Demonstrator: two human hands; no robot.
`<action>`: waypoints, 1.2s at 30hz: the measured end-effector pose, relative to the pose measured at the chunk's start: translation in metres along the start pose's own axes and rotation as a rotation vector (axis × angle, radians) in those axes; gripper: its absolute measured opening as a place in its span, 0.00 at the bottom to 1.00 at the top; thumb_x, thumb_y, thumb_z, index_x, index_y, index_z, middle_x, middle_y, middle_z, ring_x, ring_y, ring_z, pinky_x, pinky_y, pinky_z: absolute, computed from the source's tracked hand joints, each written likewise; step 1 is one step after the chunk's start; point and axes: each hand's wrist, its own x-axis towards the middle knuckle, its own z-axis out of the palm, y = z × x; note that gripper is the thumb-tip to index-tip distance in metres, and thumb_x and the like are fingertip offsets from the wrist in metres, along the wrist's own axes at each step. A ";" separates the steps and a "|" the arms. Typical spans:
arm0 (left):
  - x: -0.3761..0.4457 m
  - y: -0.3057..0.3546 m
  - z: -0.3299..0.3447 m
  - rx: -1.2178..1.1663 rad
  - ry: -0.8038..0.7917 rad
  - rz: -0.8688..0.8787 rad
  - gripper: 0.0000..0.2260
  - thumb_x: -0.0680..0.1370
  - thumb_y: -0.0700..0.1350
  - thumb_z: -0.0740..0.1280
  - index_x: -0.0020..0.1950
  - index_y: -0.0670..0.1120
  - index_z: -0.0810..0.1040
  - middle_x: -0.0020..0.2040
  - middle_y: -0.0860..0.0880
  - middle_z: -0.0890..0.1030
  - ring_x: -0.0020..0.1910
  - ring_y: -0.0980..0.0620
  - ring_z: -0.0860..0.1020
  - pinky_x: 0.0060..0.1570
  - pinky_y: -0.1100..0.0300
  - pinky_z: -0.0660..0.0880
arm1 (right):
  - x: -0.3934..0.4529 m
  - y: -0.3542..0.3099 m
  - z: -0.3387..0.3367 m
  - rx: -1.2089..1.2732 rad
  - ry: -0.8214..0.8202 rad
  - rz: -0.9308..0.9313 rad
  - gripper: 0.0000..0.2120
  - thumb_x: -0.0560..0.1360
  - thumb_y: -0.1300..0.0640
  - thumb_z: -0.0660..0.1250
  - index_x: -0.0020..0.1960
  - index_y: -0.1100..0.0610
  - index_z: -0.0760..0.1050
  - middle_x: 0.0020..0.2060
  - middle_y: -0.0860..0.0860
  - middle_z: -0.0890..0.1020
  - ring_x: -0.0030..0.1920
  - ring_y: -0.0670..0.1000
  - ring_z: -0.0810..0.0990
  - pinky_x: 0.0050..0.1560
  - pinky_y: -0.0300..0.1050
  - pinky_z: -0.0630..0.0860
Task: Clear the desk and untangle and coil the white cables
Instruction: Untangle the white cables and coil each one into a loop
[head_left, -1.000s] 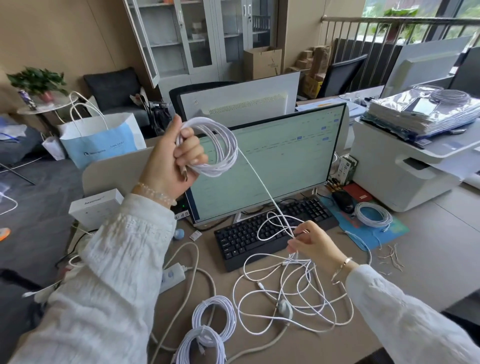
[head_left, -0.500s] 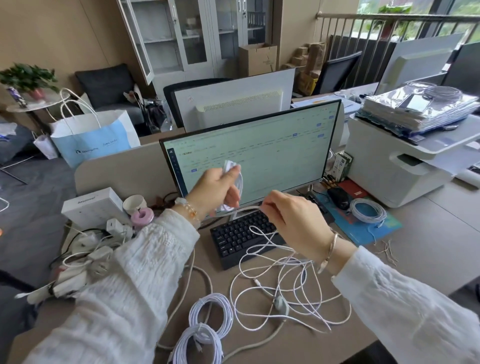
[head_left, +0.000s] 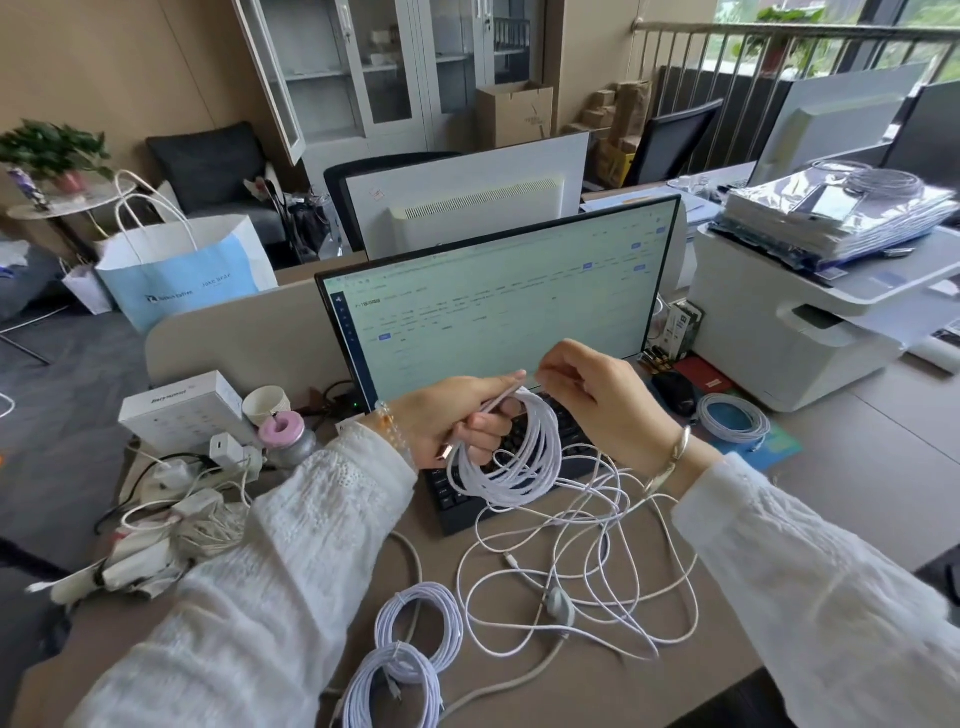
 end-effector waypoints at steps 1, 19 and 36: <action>0.000 0.000 -0.001 -0.039 -0.022 -0.007 0.18 0.81 0.55 0.56 0.35 0.47 0.65 0.18 0.55 0.61 0.14 0.60 0.58 0.19 0.66 0.56 | 0.000 0.001 -0.001 0.012 0.014 0.021 0.06 0.78 0.58 0.65 0.49 0.61 0.76 0.38 0.50 0.81 0.36 0.50 0.76 0.39 0.33 0.70; -0.018 0.015 -0.028 -0.414 -0.239 0.330 0.20 0.82 0.57 0.54 0.37 0.46 0.70 0.19 0.55 0.66 0.15 0.61 0.64 0.18 0.69 0.60 | -0.026 0.059 0.043 0.376 -0.182 0.408 0.04 0.79 0.59 0.64 0.45 0.55 0.74 0.37 0.51 0.82 0.38 0.48 0.82 0.45 0.45 0.81; -0.006 0.025 -0.052 -0.061 0.423 0.624 0.15 0.83 0.52 0.55 0.42 0.45 0.67 0.26 0.52 0.67 0.23 0.55 0.66 0.29 0.61 0.69 | -0.046 0.041 0.066 -0.098 -0.086 0.141 0.07 0.77 0.60 0.67 0.50 0.62 0.82 0.38 0.55 0.76 0.38 0.57 0.77 0.42 0.50 0.75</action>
